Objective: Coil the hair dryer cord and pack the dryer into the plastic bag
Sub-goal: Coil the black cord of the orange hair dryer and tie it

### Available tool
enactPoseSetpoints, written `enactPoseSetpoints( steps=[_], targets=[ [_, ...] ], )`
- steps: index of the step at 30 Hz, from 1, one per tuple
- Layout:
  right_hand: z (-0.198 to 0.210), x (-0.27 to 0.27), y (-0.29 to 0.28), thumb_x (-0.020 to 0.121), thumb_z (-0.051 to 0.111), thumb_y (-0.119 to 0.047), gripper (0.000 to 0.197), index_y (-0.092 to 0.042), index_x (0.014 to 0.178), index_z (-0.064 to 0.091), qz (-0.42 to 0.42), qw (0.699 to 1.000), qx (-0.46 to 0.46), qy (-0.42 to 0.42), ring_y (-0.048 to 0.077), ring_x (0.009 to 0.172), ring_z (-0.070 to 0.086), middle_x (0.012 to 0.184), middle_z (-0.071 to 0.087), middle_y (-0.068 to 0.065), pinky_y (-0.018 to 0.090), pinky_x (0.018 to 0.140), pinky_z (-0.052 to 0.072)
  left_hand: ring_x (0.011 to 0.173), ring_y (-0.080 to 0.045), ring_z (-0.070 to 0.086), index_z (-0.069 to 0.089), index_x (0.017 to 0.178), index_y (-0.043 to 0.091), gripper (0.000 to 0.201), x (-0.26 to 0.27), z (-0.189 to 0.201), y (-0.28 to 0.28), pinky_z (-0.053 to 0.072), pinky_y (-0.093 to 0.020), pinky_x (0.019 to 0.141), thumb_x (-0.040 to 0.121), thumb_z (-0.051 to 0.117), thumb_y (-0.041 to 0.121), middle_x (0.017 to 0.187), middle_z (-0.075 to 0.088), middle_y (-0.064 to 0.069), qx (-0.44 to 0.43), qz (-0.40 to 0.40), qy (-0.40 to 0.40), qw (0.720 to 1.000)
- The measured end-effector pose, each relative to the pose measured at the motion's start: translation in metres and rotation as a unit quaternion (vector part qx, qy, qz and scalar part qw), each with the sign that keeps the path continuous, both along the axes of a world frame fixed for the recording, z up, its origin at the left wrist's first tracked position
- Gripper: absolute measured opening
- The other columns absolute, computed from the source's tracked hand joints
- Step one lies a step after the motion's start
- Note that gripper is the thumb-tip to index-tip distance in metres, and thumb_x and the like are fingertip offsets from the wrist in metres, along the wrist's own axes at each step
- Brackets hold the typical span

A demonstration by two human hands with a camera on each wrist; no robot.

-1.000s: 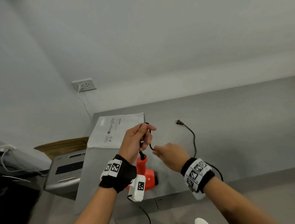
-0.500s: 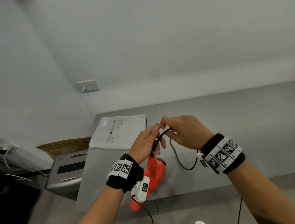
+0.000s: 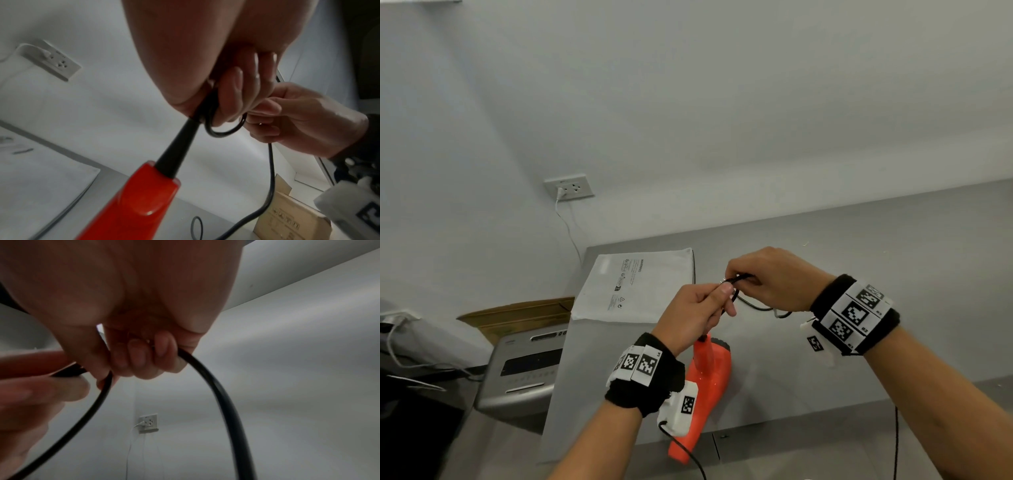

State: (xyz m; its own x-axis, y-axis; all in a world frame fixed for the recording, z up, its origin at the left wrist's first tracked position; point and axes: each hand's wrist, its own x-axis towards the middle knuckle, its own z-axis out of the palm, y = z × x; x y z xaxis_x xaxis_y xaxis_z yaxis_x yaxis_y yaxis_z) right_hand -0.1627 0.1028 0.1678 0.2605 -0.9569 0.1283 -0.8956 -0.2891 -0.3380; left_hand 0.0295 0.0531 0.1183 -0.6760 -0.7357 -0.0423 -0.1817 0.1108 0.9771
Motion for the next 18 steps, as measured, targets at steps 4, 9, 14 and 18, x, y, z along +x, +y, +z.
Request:
enactPoseSetpoints(
  steps=[4,9,14,18],
  targets=[
    [-0.013,0.002,-0.002,0.095,0.053,-0.027,0.01,-0.021,0.095,0.061,-0.027,0.999,-0.041,-0.013,0.012,0.062,0.048,0.065,0.048,-0.016,0.032,0.062,0.045,0.034,-0.01,0.026,0.065,0.073,0.006,0.047,0.003,-0.002,-0.003,0.025,-0.019,0.038,0.097,0.053,0.044,0.043,0.035,0.0,0.086,-0.041,0.043,0.995],
    [-0.041,0.006,-0.005,0.096,0.052,-0.029,0.009,-0.022,0.098,0.057,-0.098,0.988,-0.026,-0.114,0.017,0.056,0.049,0.059,0.054,-0.007,0.041,0.061,0.048,0.033,-0.013,0.032,0.067,0.086,0.002,0.037,0.006,-0.013,-0.01,0.033,-0.023,0.041,0.106,0.048,0.027,0.044,0.041,-0.004,0.093,-0.07,0.072,0.991],
    [-0.088,0.033,0.001,0.093,0.051,-0.019,0.022,-0.017,0.113,0.059,-0.139,0.99,-0.015,0.002,0.014,0.06,0.058,0.091,0.069,0.0,0.037,0.06,0.058,0.063,-0.029,0.069,0.072,0.099,0.002,0.035,-0.002,-0.014,-0.005,0.054,-0.034,0.059,0.106,0.046,0.024,0.085,0.076,-0.022,0.104,-0.031,0.131,0.985],
    [-0.107,0.062,0.015,0.1,0.042,-0.024,0.023,-0.014,0.117,0.054,-0.106,0.986,0.118,0.057,0.016,0.062,0.057,0.079,0.06,-0.001,0.032,0.061,0.05,0.115,-0.033,0.07,0.065,0.125,0.004,0.036,-0.008,-0.018,-0.008,0.053,-0.048,0.102,0.109,0.038,0.021,0.123,0.074,-0.015,0.116,0.018,0.167,0.979]
  ],
)
